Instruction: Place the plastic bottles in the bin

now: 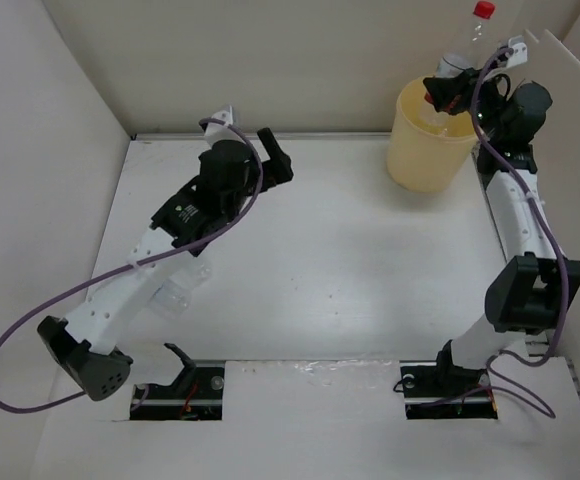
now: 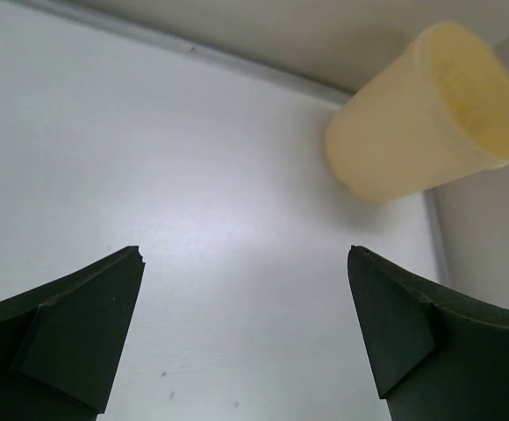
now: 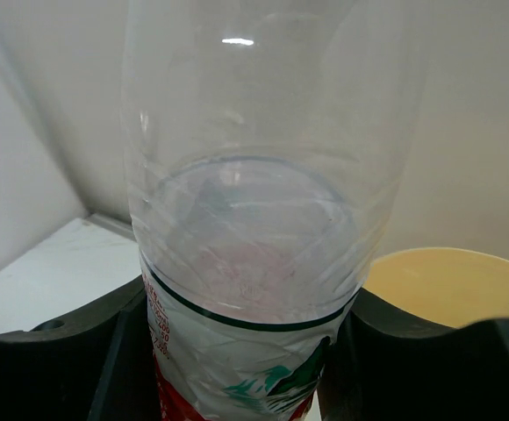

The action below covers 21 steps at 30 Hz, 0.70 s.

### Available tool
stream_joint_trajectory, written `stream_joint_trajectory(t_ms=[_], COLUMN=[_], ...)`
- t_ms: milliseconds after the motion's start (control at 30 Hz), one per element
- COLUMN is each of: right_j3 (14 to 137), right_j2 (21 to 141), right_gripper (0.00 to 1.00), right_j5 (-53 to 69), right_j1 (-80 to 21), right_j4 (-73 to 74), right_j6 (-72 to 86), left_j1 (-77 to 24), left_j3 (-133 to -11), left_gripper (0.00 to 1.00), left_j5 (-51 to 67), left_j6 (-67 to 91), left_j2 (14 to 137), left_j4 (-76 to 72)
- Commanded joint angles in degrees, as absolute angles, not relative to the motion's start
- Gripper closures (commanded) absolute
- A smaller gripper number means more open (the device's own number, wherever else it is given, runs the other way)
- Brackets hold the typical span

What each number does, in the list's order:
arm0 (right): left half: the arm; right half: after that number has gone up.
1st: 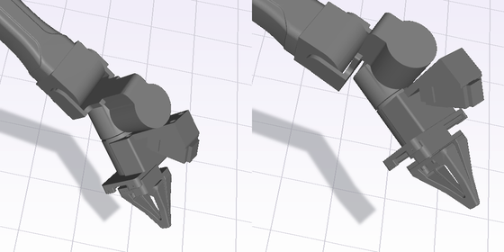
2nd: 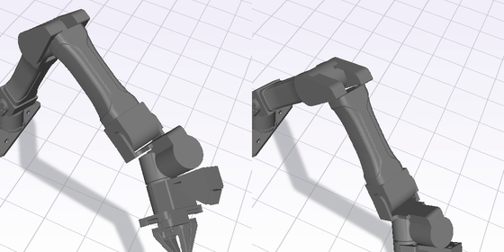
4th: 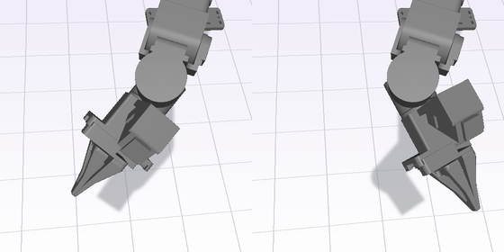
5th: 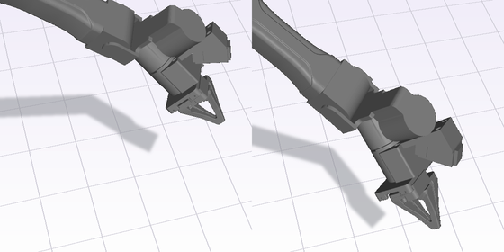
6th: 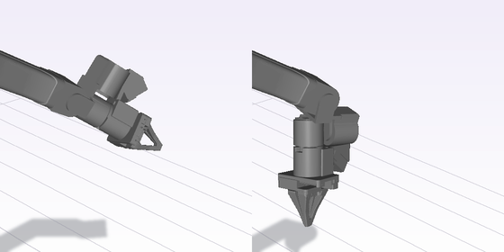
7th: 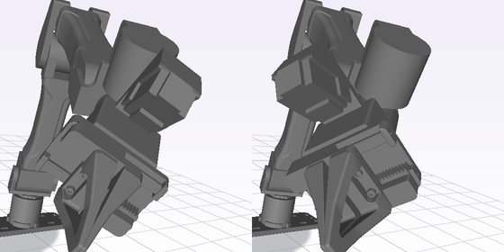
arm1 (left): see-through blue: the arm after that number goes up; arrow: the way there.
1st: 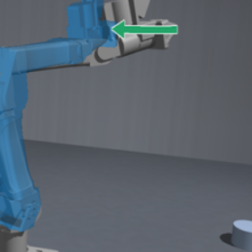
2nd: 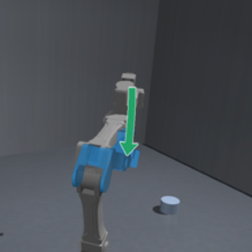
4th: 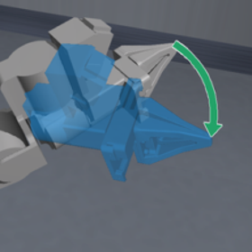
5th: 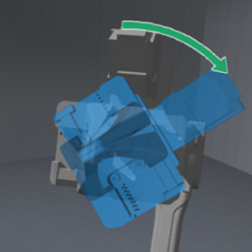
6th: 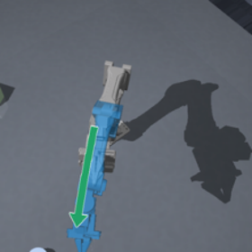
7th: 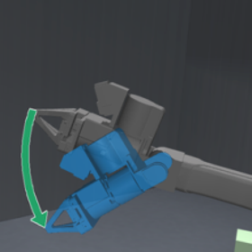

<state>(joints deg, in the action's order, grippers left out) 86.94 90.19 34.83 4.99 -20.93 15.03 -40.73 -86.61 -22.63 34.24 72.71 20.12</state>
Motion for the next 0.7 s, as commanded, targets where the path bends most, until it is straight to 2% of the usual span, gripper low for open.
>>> stream_joint_trajectory(t_ms=[0, 100, 333, 367, 400, 467, 600, 667], right_j3=[94.54, 98.60, 106.51, 106.52, 107.05, 108.27, 112.14, 113.20], right_j2=[95.69, 100.97, 108.10, 108.80, 109.94, 111.18, 113.64, 114.35], right_gripper=[1.00, 1.00, 0.99, 0.87, 0.66, 0.01, 0.00, 0.00], right_j5=[32.34, 29.20, 22.43, 21.46, 20.40, 18.99, 18.46, 18.46], right_j1=[8.96, 11.59, 12.30, 11.61, 11.60, 10.99, 9.68, 9.67], right_j4=[-19.16, -19.16, -19.78, -19.78, -19.78, -19.78, -17.49, -16.09], right_j6=[14.24, 14.24, 13.19, 12.66, 12.13, 11.52, 9.06, 8.35], left_j1=[-39.11, -38.58, -38.06, -38.06, -38.06, -38.06, -36.39, -32.55], left_j3=[-80.53, -72.36, -67.76, -67.76, -68.29, -69.69, -70.84, -70.84], left_gripper=[0.00, 0.00, 0.00, 0.00, 0.00, 0.00, 0.00, 0.00], left_j5=[-18.82, -17.05, -17.57, -17.58, -18.19, -19.51, -21.27, -21.27], left_j6=[36.47, 35.07, 33.22, 32.70, 32.70, 32.70, 33.75, 34.45], left_j2=[75.06, 72.88, 70.32, 70.31, 70.31, 69.61, 67.59, 66.19], left_j4=[26.03, 22.51, 19.95, 20.56, 21.09, 23.37, 27.33, 28.91])
